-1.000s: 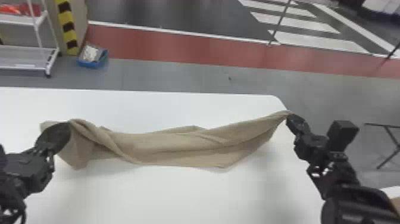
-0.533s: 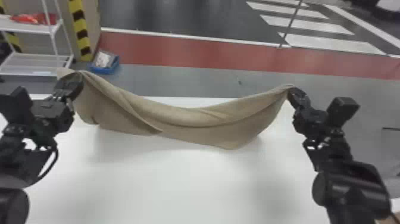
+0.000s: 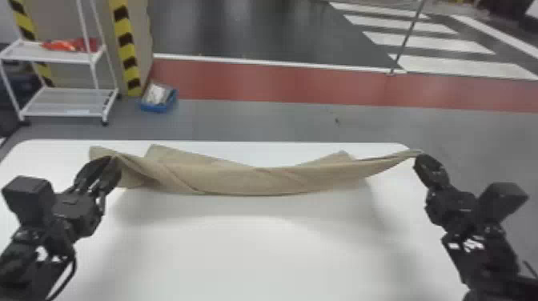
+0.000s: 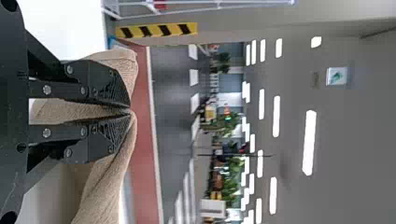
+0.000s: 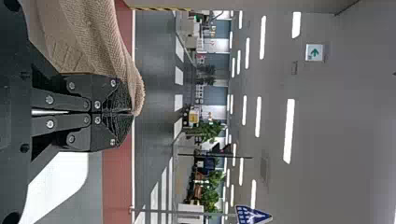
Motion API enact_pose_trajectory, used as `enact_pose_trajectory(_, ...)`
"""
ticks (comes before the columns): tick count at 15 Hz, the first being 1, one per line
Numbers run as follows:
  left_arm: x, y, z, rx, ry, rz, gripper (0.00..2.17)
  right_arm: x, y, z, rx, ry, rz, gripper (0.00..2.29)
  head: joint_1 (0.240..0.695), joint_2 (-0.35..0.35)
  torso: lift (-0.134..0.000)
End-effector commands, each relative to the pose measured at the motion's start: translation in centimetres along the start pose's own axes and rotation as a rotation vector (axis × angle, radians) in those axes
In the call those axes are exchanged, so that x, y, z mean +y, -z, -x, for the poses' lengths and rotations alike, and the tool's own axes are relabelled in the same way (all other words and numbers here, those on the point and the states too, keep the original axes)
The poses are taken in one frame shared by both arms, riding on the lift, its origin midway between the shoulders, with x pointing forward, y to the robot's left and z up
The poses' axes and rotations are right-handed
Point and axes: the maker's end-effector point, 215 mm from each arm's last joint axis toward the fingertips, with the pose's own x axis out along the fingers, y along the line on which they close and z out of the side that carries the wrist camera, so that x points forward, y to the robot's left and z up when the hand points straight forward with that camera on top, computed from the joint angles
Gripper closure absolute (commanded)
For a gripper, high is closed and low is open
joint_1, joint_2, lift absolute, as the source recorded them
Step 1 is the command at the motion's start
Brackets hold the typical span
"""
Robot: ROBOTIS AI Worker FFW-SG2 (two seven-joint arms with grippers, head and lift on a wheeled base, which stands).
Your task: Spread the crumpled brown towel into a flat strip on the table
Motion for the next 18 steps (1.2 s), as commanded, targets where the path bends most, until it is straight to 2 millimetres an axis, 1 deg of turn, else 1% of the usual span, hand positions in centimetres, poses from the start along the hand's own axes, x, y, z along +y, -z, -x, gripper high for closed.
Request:
enact_pose_trajectory(1,-0.5,3.6,4.1,0.153,-0.007,-0.058,0.1,-1.1,1.8,3.3,0.014,0.014,0.003,1.77,0.692,-0.2,-0.124)
enact_pose_trajectory(2,-0.3,3.7,5.8,0.189,-0.022,-0.069,0.1,-1.6,1.8,4.2,0.012,0.021,0.006,1.77,0.695,-0.212,-0.124)
enact_pose_trajectory(3,0.6,3.7,7.1,0.211,-0.051,-0.085,0.1,-1.8,1.8,4.8,0.009,0.024,0.012,1.77,0.695,-0.226,-0.124)
enact_pose_trajectory(5,1.7,2.9,8.4,0.207,-0.085,-0.09,0.11,-1.7,1.9,5.5,0.008,0.019,0.02,1.77,0.695,-0.229,-0.124)
enact_pose_trajectory(7,1.2,2.4,8.1,0.199,-0.077,-0.08,0.11,-1.4,2.2,5.8,0.012,0.017,0.019,1.77,0.695,-0.223,-0.124)
enact_pose_trajectory(8,0.2,2.2,7.4,0.193,-0.058,-0.073,0.11,-0.9,2.5,5.9,0.015,0.013,0.011,1.77,0.695,-0.22,-0.124)
enact_pose_trajectory(9,-0.9,2.7,6.6,0.198,-0.038,-0.071,0.11,-0.5,2.6,6.0,0.014,0.009,0.006,1.77,0.695,-0.221,-0.124)
enact_pose_trajectory(11,-1.7,3.1,5.6,0.204,-0.009,-0.048,0.12,0.0,2.5,6.3,0.012,0.001,0.006,1.77,0.695,-0.228,-0.124)
enact_pose_trajectory(12,-2.1,3.5,5.4,0.21,0.013,-0.034,0.14,-0.1,2.6,6.4,0.014,0.004,0.009,1.77,0.695,-0.234,-0.124)
enact_pose_trajectory(14,-2.3,3.8,4.8,0.214,0.035,-0.035,0.16,-0.6,2.5,6.5,0.014,0.009,0.017,1.77,0.695,-0.243,-0.124)
enact_pose_trajectory(16,-2.2,4.1,4.5,0.219,0.042,-0.034,0.22,-0.2,2.6,6.4,0.015,0.004,0.013,1.77,0.695,-0.249,-0.124)
enact_pose_trajectory(18,-2.5,4.1,4.4,0.219,0.062,-0.032,0.22,0.0,2.6,6.3,0.014,0.001,0.011,1.77,0.695,-0.249,-0.124)
